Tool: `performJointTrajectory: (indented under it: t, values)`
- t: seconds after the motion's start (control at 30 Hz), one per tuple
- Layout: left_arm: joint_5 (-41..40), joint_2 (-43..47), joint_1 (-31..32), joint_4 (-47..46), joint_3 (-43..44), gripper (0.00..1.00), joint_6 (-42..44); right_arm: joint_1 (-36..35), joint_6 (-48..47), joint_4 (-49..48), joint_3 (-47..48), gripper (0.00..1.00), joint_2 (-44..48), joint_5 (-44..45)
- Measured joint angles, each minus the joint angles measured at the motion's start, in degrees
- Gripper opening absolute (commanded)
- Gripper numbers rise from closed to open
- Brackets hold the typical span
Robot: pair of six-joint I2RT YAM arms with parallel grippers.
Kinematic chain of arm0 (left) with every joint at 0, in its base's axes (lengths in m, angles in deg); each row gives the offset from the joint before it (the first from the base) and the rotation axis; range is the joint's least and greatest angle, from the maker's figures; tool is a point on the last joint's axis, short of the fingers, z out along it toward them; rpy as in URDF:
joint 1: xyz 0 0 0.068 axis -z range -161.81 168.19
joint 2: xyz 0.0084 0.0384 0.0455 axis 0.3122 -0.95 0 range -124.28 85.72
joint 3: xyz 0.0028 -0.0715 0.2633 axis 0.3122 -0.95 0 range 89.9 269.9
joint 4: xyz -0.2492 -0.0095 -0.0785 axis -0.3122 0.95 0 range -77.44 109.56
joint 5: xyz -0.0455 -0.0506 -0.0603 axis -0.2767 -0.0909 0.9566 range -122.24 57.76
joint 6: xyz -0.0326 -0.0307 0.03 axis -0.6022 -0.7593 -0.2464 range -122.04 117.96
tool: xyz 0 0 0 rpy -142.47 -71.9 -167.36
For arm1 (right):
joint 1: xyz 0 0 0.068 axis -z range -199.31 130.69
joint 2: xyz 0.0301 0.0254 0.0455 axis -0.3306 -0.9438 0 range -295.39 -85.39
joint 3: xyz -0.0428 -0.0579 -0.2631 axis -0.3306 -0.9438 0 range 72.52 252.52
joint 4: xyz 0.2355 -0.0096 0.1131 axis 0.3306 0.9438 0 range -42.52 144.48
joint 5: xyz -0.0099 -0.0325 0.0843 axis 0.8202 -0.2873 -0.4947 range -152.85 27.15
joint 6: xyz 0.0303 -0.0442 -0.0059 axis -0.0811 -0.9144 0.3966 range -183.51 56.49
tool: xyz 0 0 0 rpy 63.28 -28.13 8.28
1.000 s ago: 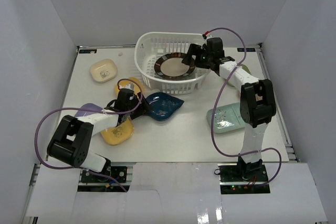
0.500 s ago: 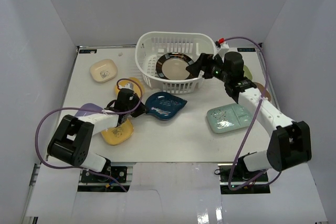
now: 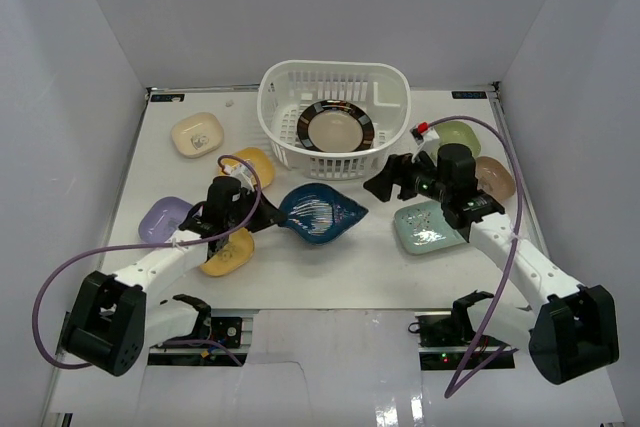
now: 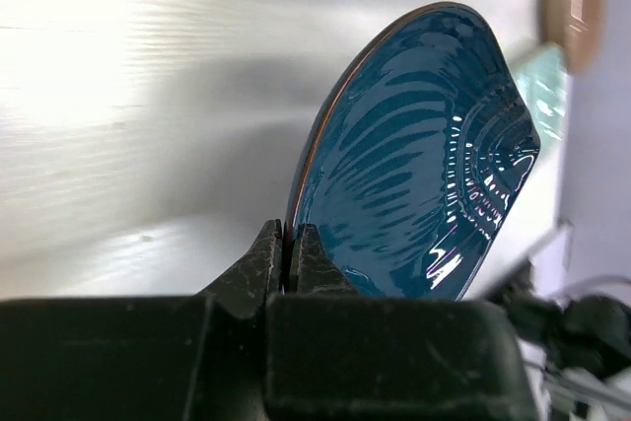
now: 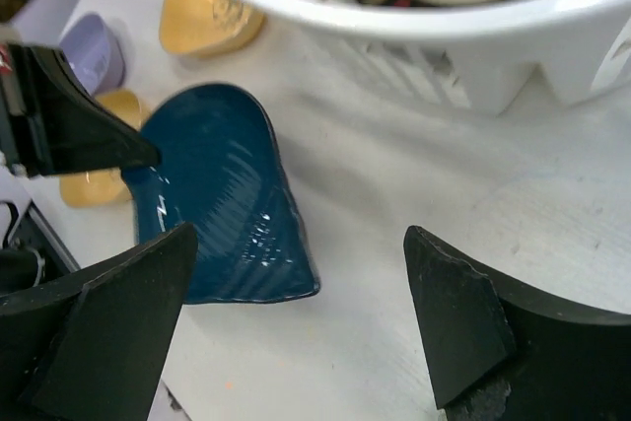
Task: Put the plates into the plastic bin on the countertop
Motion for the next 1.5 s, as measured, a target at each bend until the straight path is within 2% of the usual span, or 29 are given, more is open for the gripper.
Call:
performJointTrajectory:
  t: [0.2,0.33,0.4,0.43,0.53,0.57,0.63,0.7,0.73,0.83,0.9,0.93,1.07,1.23,1.5]
  values:
    - [10.71,1.44,0.0,0.02,0.63,0.0,0.72,-2.47,-5.07,5.99,-1.53,0.91,-1.97,-4.72]
    - [14.82,1.09,0.28,1.73,2.51,0.0,2.12,-6.36,-6.71,7.5,-1.51,0.98,-4.87,-5.95]
    - [15.8,1.09,0.28,2.45,3.82,0.0,2.8,-7.85,-7.1,7.63,-1.49,0.89,-5.44,-6.34]
    - [16.2,1.18,0.28,2.56,4.46,0.0,3.15,-8.28,-7.3,7.63,-1.46,0.76,-5.6,-6.43]
    - [16.72,1.73,0.28,2.97,5.95,0.0,4.15,-8.76,-7.06,7.58,-0.87,0.51,-6.14,-7.06]
    - [16.52,1.86,0.28,3.37,6.34,0.0,4.66,-8.92,-6.73,7.45,-0.61,0.34,-6.21,-7.41]
    - [16.04,1.95,0.28,4.87,7.06,0.12,5.7,-9.38,-6.14,6.95,-0.07,0.17,-6.21,-8.37]
    - [15.91,2.25,0.15,6.6,7.56,0.29,7.48,-9.4,-4.52,6.84,0.42,0.13,-6.19,-8.74]
    - [15.89,2.49,0.17,7.28,7.96,0.5,7.78,-9.29,-4.11,6.84,0.66,0.09,-6.12,-8.76]
    - [16.11,3.61,0.26,9.14,10.84,0.8,9.05,-9.27,-4.0,7.34,1.07,0.08,-5.9,-7.58]
    - [15.78,4.81,0.28,10.25,13.44,0.87,10.29,-9.29,-3.23,8.83,2.23,0.08,-5.9,-6.51]
    - [15.45,5.6,0.26,10.62,14.75,0.96,10.97,-9.29,-3.06,9.46,3.28,0.08,-5.9,-5.75]
    - [12.41,9.57,0.26,11.52,17.62,0.98,13.27,-8.98,-2.08,10.34,10.82,0.08,-7.13,-2.43]
    - [7.37,14.84,0.26,13.53,16.98,0.98,15.43,-6.38,-1.01,6.86,24.2,0.08,-13.75,1.09]
    - [-0.33,18.88,0.31,17.57,14.58,0.98,20.5,-1.84,-0.96,4.2,42.62,0.08,-34.62,9.38]
